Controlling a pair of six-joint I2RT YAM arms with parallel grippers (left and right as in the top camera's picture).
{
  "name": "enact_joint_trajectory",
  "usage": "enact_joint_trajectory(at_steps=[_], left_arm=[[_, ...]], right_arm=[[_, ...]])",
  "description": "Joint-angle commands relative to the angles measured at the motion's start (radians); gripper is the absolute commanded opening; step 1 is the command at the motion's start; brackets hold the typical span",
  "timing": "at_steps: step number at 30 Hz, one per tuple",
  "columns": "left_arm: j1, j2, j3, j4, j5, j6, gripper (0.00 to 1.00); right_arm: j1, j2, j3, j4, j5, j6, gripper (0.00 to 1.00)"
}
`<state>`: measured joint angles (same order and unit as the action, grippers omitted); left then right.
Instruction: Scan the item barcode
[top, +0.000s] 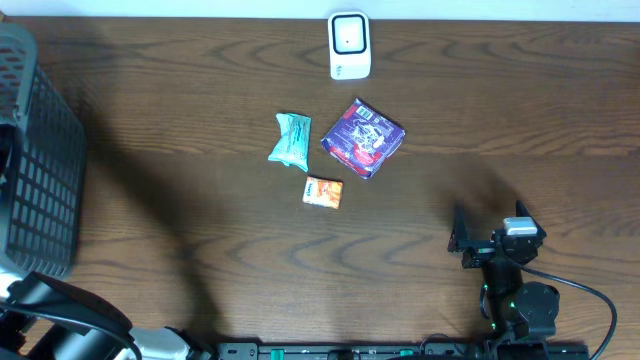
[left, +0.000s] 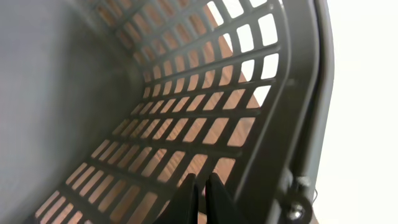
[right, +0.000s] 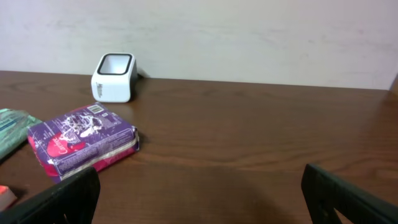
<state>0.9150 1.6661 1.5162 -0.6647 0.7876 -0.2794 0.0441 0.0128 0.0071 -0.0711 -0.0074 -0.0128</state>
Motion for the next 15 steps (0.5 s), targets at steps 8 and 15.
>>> enact_joint_trajectory(at_steps=[8, 15], left_arm=[[0.001, -0.007, 0.001, -0.052, 0.200, 0.062, 0.07], [0.001, -0.007, 0.001, -0.173, 0.205, 0.148, 0.07]], right_arm=[[-0.007, -0.002, -0.002, -0.004, -0.005, -0.011, 0.99], [-0.007, -0.002, -0.002, -0.004, -0.005, -0.011, 0.99]])
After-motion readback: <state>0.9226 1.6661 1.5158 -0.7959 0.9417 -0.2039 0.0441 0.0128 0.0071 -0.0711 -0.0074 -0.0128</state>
